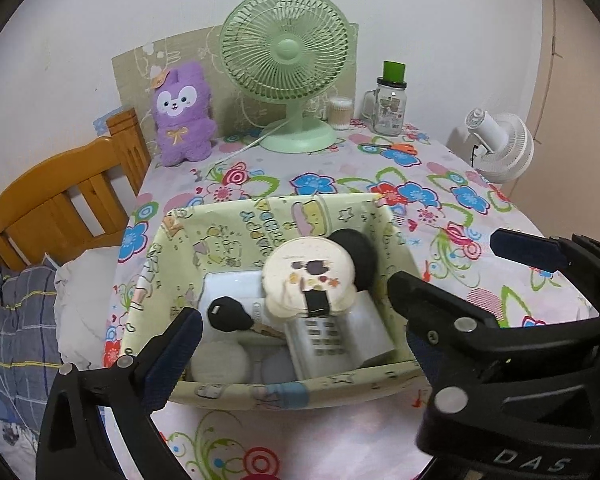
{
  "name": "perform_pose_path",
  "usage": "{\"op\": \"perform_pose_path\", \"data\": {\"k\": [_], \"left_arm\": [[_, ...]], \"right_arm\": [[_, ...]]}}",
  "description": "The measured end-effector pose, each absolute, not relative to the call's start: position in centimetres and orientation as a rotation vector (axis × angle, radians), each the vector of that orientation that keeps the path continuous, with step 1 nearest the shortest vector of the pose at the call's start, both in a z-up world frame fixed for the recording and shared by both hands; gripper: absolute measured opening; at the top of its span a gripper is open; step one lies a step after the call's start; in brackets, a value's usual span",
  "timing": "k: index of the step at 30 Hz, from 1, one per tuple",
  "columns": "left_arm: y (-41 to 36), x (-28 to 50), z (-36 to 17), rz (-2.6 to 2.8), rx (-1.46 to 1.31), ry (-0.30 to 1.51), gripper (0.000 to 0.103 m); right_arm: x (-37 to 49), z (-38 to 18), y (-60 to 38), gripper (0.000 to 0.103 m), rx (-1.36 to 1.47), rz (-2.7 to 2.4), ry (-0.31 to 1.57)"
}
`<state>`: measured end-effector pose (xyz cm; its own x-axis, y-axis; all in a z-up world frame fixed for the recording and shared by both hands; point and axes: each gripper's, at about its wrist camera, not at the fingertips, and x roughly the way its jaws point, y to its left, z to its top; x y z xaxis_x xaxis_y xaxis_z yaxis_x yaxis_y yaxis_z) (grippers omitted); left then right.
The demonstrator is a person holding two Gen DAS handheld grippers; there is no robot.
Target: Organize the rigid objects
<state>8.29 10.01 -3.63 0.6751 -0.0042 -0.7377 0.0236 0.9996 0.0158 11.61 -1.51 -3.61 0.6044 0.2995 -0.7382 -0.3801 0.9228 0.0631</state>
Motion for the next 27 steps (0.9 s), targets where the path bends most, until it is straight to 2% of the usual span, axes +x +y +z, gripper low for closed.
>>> {"op": "perform_pose_path", "data": {"k": [27], "left_arm": [[2.0, 5.7, -0.9, -0.017, 0.021, 0.773, 0.103]], "right_arm": [[7.8, -0.9, -14.5, 0.096, -0.027, 0.173, 0.738]]}}
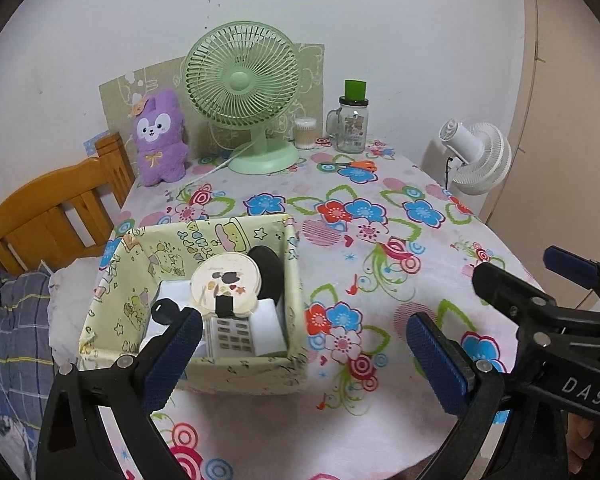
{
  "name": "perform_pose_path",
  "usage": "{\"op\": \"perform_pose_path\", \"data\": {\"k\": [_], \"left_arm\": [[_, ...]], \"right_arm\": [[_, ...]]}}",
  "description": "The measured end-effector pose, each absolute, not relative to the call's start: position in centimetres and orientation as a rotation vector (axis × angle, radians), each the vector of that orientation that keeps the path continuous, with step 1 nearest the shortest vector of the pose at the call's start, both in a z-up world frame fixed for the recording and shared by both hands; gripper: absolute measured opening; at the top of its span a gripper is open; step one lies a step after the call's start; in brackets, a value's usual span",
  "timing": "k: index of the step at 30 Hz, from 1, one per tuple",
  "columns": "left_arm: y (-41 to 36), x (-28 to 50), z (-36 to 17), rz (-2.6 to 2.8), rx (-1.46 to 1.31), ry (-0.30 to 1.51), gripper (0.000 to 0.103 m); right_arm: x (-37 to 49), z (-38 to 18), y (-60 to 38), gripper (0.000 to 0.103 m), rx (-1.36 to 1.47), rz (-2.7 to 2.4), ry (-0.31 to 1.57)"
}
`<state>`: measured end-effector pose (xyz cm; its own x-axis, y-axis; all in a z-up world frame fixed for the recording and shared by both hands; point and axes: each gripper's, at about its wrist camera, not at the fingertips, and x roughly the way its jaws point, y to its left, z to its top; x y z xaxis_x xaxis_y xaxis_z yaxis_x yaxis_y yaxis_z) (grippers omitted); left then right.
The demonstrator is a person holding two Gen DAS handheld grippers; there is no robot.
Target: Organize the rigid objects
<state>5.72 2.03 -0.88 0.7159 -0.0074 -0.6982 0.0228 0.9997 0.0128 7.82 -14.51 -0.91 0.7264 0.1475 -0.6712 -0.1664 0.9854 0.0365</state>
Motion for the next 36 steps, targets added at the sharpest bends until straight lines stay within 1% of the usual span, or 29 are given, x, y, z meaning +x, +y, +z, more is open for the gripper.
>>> {"op": "perform_pose_path", "data": {"k": [12, 17, 36], "left_arm": [[-0.1, 2.5, 1.4, -0.040, 0.066, 0.689, 0.103], [-0.2, 1.1, 2.1, -0.058, 0.069, 0.667, 0.103], [1.1, -1.0, 2.4, -0.059, 0.060, 0.611, 0.103]], "right_arm": [[4.0, 1.3, -17.3, 0.096, -0.026, 0.094, 0.666], [2.4, 2.0, -18.0, 0.100, -0.025, 0.065, 0.632], [-0.8, 2.7, -17.8, 0.100, -0.031, 0.044, 0.573]]}}
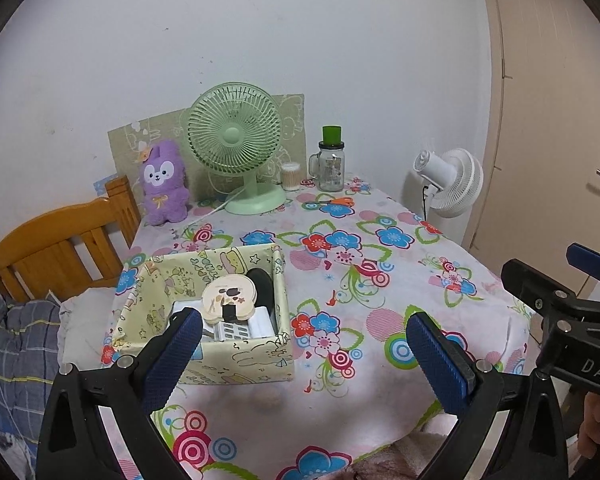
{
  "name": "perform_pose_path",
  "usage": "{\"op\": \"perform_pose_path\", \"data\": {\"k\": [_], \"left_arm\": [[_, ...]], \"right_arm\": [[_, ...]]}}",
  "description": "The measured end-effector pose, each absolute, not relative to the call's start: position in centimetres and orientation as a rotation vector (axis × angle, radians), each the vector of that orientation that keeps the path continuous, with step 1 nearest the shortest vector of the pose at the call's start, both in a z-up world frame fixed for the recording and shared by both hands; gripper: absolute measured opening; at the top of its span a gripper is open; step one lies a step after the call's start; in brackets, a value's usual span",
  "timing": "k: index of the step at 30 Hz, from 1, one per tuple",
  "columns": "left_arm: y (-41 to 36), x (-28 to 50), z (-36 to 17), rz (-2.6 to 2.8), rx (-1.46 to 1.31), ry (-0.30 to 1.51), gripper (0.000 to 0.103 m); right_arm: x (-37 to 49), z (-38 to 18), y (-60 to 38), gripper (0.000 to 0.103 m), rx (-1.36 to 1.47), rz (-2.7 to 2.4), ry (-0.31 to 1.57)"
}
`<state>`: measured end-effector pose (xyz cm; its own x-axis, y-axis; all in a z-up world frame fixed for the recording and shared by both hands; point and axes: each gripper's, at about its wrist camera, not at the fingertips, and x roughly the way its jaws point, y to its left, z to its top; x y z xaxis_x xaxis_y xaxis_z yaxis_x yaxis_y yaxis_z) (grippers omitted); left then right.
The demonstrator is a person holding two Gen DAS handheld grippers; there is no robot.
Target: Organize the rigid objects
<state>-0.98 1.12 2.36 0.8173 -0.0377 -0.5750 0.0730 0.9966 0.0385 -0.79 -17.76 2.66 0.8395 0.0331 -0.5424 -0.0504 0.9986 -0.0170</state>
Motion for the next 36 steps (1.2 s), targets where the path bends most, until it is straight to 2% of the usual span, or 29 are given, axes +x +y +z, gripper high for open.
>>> {"op": "perform_pose_path", "data": {"k": [36], "left_arm": [[1.9, -2.2, 3.3, -0.052, 0.036, 0.554, 0.103]], "right_arm": [[-1.7, 3.0, -17.3, 0.101, -0.015, 0.039, 0.540]]}}
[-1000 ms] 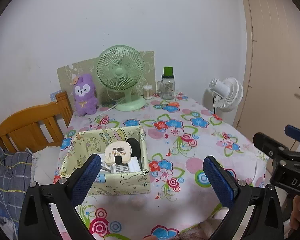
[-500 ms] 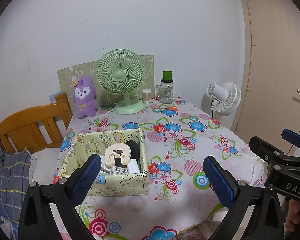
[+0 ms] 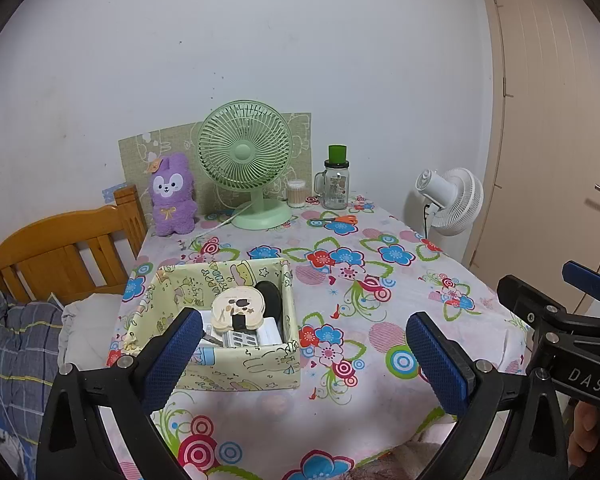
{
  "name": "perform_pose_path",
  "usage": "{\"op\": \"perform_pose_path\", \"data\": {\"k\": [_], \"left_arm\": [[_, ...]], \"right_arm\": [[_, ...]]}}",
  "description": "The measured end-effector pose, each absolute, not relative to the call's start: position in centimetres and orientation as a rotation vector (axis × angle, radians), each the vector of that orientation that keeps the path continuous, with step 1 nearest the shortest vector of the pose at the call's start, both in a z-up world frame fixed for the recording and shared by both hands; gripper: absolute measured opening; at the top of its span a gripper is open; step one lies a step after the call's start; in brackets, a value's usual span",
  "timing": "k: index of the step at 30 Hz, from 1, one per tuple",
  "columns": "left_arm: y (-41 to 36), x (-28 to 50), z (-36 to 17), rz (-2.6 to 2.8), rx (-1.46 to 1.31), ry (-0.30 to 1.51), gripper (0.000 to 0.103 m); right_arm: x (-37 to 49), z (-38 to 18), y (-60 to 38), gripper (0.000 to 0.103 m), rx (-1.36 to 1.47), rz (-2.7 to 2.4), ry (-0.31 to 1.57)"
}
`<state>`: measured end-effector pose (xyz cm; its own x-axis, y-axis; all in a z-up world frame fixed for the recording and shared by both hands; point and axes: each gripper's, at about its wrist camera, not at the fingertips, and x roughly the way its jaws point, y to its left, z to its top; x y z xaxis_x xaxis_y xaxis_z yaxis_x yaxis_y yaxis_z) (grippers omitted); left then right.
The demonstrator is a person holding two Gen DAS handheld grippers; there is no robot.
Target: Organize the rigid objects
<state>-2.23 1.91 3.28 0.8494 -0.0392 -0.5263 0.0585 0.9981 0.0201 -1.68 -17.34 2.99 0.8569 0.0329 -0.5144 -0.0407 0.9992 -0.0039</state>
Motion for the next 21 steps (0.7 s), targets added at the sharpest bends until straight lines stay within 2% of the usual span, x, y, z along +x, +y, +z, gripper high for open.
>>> {"op": "perform_pose_path", "data": {"k": [21], "left_arm": [[1.93, -2.38, 3.47, -0.045, 0.035, 0.549, 0.103]], "right_arm": [[-1.68, 2.82, -17.32, 0.101, -0.003, 0.045, 0.542]]}}
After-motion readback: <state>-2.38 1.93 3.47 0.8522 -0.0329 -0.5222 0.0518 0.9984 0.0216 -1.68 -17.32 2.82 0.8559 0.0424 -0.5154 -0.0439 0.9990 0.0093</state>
